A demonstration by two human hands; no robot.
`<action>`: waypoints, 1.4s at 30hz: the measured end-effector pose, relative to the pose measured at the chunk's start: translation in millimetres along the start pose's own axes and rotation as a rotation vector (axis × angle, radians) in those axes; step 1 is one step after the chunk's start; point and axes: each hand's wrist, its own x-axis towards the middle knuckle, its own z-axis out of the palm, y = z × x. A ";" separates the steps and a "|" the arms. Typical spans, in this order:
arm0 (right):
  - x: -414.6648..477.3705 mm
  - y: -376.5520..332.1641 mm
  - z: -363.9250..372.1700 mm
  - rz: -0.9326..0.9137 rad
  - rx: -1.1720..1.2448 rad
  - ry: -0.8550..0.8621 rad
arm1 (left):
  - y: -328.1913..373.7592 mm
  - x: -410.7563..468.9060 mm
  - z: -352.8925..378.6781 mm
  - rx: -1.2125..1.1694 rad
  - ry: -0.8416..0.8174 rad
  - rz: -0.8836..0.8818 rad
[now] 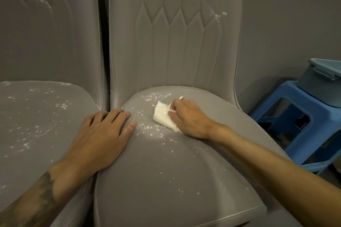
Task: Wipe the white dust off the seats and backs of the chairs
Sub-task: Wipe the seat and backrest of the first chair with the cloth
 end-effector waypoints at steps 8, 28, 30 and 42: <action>-5.6 24.9 -24.7 0.257 -0.133 -0.021 | 1.8 -1.8 -1.1 -0.063 -0.008 -0.021; -83.4 20.9 -35.0 0.062 -0.046 -0.061 | -3.0 0.3 1.2 -0.060 0.003 0.006; -76.3 35.8 -47.4 0.258 -0.107 -0.070 | -2.2 0.9 1.9 -0.060 0.006 0.005; -107.8 38.7 -57.8 0.283 -0.134 -0.029 | -9.1 3.5 8.3 -0.042 0.014 0.011</action>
